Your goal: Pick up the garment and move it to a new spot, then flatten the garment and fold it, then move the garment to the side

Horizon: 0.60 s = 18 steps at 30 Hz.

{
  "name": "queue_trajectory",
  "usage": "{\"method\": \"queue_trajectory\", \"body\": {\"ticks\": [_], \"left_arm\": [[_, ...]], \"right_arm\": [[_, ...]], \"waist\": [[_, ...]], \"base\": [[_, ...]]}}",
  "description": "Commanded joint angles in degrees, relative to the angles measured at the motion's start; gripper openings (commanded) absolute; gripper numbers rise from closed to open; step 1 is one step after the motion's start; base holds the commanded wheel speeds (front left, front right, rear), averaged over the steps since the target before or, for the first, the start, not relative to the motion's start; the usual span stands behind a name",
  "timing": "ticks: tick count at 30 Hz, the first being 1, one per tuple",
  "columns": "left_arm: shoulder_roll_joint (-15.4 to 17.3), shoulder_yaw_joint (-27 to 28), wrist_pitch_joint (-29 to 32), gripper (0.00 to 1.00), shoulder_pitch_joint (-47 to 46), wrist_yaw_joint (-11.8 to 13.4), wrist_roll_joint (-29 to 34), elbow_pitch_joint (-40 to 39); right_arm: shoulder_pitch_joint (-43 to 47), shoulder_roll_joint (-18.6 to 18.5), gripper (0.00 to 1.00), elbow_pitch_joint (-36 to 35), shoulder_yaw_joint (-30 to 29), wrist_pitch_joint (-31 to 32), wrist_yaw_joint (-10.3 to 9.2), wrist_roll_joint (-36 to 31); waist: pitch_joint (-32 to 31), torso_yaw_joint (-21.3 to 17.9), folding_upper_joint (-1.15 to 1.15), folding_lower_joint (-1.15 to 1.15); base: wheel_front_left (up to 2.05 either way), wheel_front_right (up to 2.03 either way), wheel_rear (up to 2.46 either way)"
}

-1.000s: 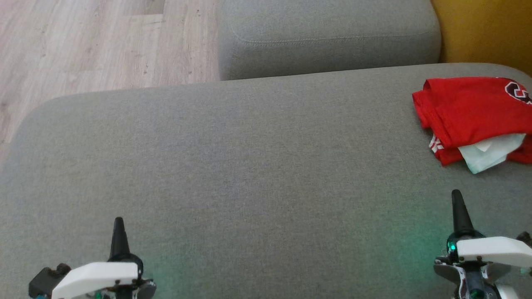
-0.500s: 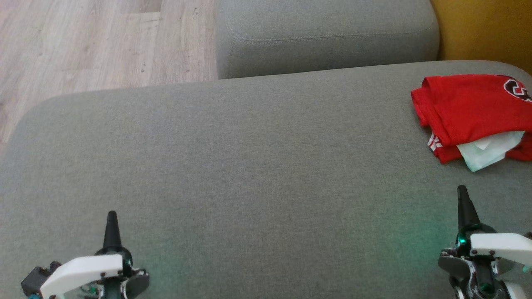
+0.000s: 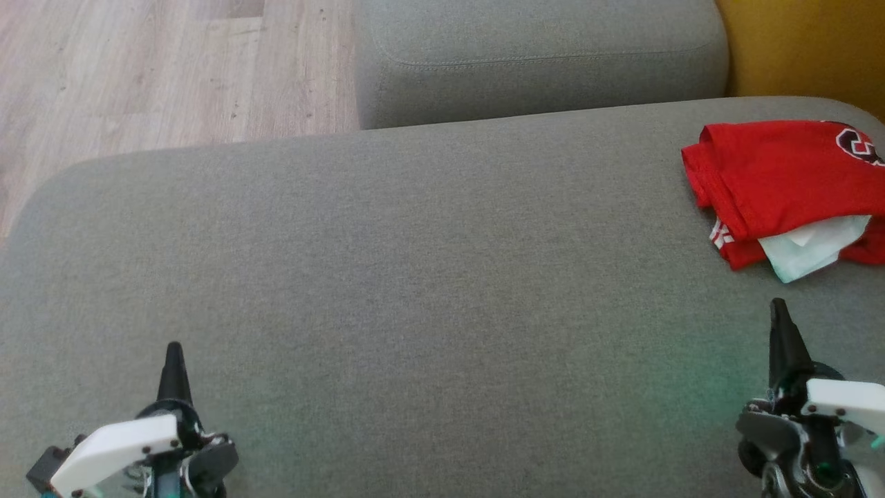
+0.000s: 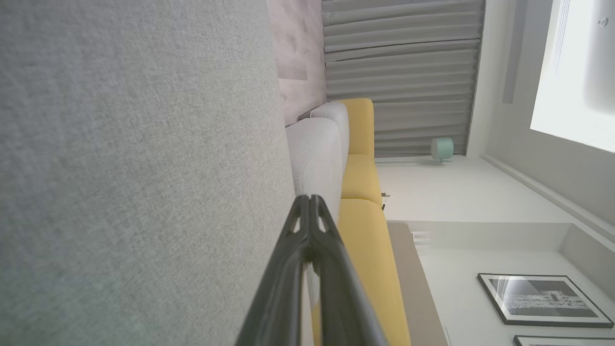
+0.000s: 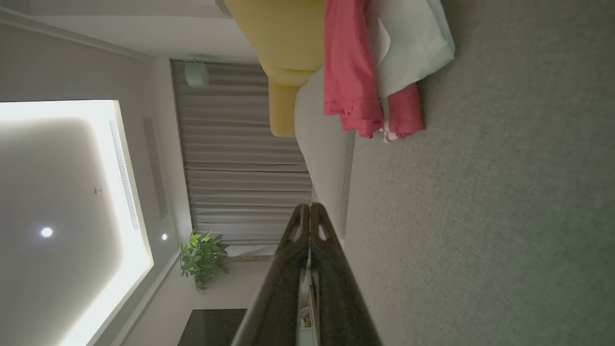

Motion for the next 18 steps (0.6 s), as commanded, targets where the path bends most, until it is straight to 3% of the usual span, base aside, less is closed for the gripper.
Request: {"method": "queue_trajectory", "body": {"ticks": [1, 18], "left_arm": [[0.8, 2.4, 0.6, 0.0, -3.3, -0.6, -1.8, -1.4], [0.5, 3.2, 1.4, 0.0, -3.6, -0.9, -3.3, -1.3]], "right_arm": [[-3.6, 0.0, 0.0, -2.2, 0.7, 0.7, 0.44, 2.1], [-3.9, 0.2, 0.0, -2.2, 0.2, 1.4, 0.45, 3.7]], "waist": [[0.0, 0.0, 0.0, 0.0], [0.1, -0.1, 0.0, 0.0]], "base": [[0.0, 0.0, 0.0], [0.0, 0.0, 0.0]]}}
